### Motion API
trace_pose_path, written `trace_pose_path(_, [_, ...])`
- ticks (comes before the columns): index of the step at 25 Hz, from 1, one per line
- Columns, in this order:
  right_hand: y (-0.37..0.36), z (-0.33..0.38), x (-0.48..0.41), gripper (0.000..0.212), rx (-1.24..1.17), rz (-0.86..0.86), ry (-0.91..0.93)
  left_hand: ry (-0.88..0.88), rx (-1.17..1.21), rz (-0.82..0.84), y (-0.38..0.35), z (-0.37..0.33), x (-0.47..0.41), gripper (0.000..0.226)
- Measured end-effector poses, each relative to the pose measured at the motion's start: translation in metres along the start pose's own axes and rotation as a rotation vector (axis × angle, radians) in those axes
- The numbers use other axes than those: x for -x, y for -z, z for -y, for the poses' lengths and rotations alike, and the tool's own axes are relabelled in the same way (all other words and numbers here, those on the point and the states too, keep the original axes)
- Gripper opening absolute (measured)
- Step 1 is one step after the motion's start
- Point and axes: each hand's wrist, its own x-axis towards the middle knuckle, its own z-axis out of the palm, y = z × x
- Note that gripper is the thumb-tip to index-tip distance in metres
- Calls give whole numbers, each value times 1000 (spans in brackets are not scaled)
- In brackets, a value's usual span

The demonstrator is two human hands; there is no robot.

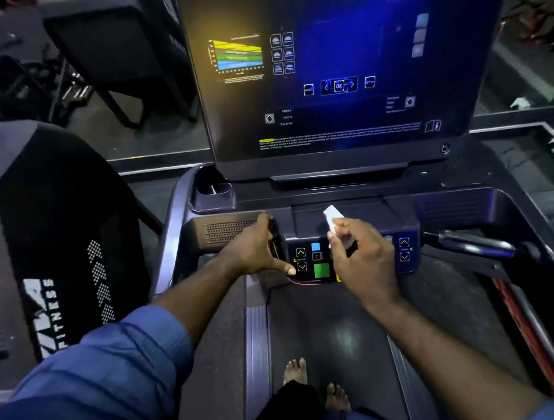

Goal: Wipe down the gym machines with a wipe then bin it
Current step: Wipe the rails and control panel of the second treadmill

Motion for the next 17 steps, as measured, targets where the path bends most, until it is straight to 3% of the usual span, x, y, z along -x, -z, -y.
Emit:
trace_pose_path(6, [-42,-20,48,29,186,276,362,-116,16,54,-6,26,-14,138])
trace_pose_path(12, [-33,-7,84,66,336,448,196,-197,24,39,-8,29,-13,151])
trace_pose_path(17, [-55,8,64,74,537,514,147,-214,-48,12,-13,34,-14,146])
